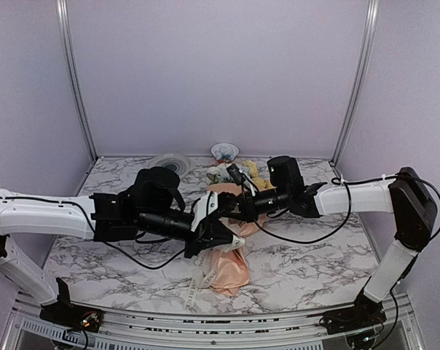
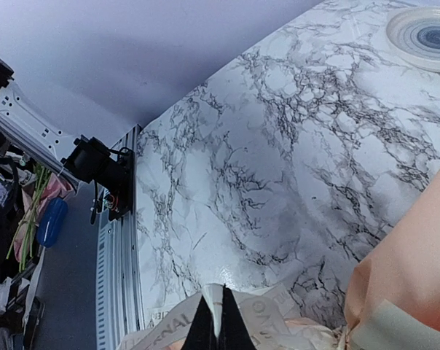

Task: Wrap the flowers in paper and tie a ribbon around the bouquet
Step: Cross the half-tied ribbon over the folded bouquet.

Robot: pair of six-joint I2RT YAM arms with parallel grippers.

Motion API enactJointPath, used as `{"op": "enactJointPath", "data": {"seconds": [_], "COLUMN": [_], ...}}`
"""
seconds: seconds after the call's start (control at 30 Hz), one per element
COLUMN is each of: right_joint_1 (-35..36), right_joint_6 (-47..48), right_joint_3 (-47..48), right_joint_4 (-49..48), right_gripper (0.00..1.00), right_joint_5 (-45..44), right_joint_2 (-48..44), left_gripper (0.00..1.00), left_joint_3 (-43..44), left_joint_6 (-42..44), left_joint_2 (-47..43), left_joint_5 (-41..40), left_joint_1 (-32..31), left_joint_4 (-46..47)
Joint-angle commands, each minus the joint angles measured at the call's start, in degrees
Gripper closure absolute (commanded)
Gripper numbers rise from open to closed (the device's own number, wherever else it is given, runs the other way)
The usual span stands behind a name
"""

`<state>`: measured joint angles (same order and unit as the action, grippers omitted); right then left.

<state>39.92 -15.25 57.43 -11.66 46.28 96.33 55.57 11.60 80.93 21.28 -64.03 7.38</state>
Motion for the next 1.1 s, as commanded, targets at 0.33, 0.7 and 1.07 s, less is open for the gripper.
{"op": "enactJointPath", "data": {"seconds": [0.33, 0.7, 1.07], "right_joint_1": [-2.02, -2.83, -1.69], "right_joint_6": [3.87, 6.05, 5.12], "right_joint_3": [2.63, 3.86, 4.53], "right_joint_4": [5.28, 8.97, 8.63], "right_gripper": [1.00, 1.00, 1.00], "right_joint_5": [-0.35, -1.80, -2.54], "right_joint_2": [-0.52, -0.31, 0.45], "left_gripper": [1.00, 0.36, 0.21], "left_joint_3": [21.13, 13.32, -2.34], "left_joint_6": [1.62, 6.70, 6.08], "left_joint_2": [23.30, 20.88, 7.01], "left_joint_5": [10.50, -0.31, -14.72], "left_joint_1": [-2.72, -3.46, -0.21], "left_joint_4": [9.36, 12.93, 19.34]}}
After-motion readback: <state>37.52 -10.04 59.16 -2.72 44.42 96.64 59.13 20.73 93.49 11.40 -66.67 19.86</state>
